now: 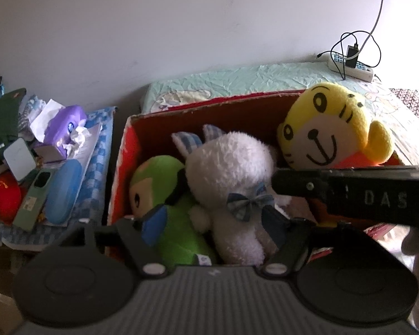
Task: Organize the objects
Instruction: 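Lower the white bunny into the red box beside the green plush, then open the right tool to release the white bunny in the box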
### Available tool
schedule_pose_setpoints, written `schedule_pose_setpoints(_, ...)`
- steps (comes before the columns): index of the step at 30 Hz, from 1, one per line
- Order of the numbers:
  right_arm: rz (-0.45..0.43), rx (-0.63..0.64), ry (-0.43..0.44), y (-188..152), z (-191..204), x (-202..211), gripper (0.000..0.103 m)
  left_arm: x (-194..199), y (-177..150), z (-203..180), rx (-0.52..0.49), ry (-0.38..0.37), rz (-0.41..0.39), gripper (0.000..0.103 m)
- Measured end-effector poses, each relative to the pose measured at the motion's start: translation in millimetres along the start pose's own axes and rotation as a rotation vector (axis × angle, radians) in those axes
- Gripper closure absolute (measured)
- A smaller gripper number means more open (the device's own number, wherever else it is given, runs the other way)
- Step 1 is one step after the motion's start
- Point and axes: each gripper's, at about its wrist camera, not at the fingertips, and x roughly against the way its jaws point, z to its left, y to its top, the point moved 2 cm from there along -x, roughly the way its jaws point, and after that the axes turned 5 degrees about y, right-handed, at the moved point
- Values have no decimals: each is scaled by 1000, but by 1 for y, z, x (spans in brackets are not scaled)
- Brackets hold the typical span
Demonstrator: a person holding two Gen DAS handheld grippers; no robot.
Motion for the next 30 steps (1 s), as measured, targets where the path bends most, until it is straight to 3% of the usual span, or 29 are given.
schedule_pose_setpoints(30, -31, 28, -128, -14, -1, 13, 78, -10, -5, -4, 12, 14, 62, 4)
